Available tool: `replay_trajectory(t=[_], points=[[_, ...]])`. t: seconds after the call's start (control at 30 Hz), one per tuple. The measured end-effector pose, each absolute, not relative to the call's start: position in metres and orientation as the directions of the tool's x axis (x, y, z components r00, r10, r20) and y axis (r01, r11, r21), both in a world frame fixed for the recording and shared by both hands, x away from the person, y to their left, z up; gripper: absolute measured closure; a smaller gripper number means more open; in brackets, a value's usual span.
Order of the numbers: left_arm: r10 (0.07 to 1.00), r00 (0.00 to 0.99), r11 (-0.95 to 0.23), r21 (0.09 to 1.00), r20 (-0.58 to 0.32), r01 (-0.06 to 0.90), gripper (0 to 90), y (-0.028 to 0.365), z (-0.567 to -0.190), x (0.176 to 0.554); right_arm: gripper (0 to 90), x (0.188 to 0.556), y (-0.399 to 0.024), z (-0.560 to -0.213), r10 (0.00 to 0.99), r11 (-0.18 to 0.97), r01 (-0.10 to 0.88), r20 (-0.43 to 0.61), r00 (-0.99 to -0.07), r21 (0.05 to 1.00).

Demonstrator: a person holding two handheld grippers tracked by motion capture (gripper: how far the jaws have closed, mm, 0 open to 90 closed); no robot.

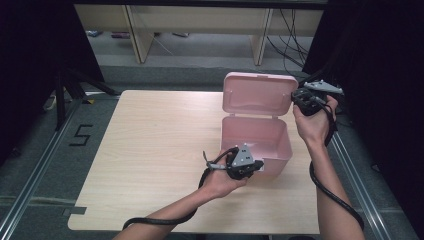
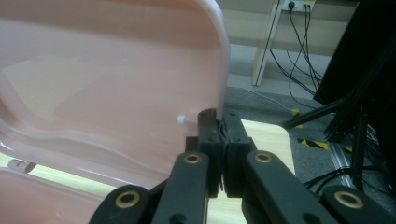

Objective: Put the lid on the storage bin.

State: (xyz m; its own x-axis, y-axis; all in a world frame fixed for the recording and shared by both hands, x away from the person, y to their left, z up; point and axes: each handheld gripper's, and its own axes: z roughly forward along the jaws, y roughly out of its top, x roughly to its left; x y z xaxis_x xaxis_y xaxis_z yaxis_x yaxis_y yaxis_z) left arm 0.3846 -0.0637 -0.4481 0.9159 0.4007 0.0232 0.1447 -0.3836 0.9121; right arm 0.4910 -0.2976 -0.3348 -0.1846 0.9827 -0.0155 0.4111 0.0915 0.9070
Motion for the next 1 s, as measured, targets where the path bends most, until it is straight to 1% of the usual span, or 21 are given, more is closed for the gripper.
replay_trajectory(t=[0.13, 0.17, 0.43, 0.47, 0.57, 0.6, 0.7, 0.73, 0.77, 0.8, 0.83, 0.93, 0.97, 1.0], points=[[0.400, 0.916, -0.389, 0.910, 0.025, 0.145, 89.8, -0.064, -0.447, 0.385, 89.4, 0.489, -0.298, -0.335, 0.982, 0.104, 0.400, -0.031, -0.186, 0.910], [0.401, 0.916, -0.389, 0.909, 0.022, 0.149, 89.8, -0.064, -0.447, 0.385, 89.4, 0.489, -0.299, -0.336, 0.979, 0.121, 0.389, -0.045, -0.199, 0.913], [0.407, 0.913, -0.384, 0.910, 0.016, 0.156, 89.8, -0.066, -0.448, 0.384, 89.3, 0.486, -0.298, -0.336, 0.981, 0.105, 0.401, -0.029, -0.191, 0.910], [0.407, 0.913, -0.383, 0.911, 0.015, 0.156, 89.9, -0.066, -0.448, 0.384, 89.3, 0.486, -0.299, -0.337, 0.978, 0.129, 0.381, -0.053, -0.203, 0.916], [0.407, 0.913, -0.384, 0.911, 0.021, 0.150, 89.9, -0.065, -0.448, 0.383, 89.3, 0.483, -0.298, -0.337, 0.981, 0.106, 0.401, -0.028, -0.194, 0.910], [0.408, 0.913, -0.378, 0.914, 0.019, 0.150, 89.8, -0.065, -0.448, 0.383, 89.3, 0.484, -0.299, -0.337, 0.979, 0.122, 0.390, -0.045, -0.201, 0.913], [0.408, 0.913, -0.364, 0.918, 0.006, 0.157, 89.8, -0.062, -0.448, 0.382, 89.3, 0.485, -0.298, -0.338, 0.979, 0.118, 0.384, -0.042, -0.200, 0.916], [0.407, 0.914, -0.348, 0.925, 0.000, 0.155, 89.8, -0.060, -0.445, 0.380, 89.3, 0.484, -0.297, -0.339, 0.981, 0.109, 0.380, -0.038, -0.189, 0.918], [0.404, 0.915, -0.338, 0.929, -0.003, 0.153, 89.8, -0.058, -0.442, 0.378, 89.3, 0.484, -0.299, -0.339, 0.979, 0.130, 0.374, -0.059, -0.197, 0.918], [0.404, 0.915, -0.325, 0.934, -0.005, 0.149, 89.8, -0.056, -0.439, 0.377, 89.3, 0.483, -0.298, -0.339, 0.980, 0.119, 0.380, -0.047, -0.194, 0.917], [0.405, 0.914, -0.308, 0.941, -0.002, 0.139, 89.8, -0.053, -0.435, 0.376, 89.3, 0.484, -0.299, -0.340, 0.978, 0.134, 0.368, -0.062, -0.199, 0.920], [0.417, 0.909, -0.281, 0.952, 0.007, 0.121, 89.9, -0.047, -0.427, 0.375, 89.2, 0.482, -0.297, -0.339, 0.981, 0.106, 0.379, -0.035, -0.189, 0.919], [0.432, 0.902, -0.261, 0.958, 0.009, 0.116, 89.9, -0.040, -0.419, 0.378, 89.3, 0.482, -0.298, -0.340, 0.980, 0.121, 0.369, -0.053, -0.190, 0.922], [0.432, 0.902, -0.261, 0.958, 0.009, 0.116, 89.9, -0.040, -0.419, 0.378, 89.3, 0.482, -0.298, -0.340, 0.980, 0.121, 0.369, -0.053, -0.190, 0.922]])
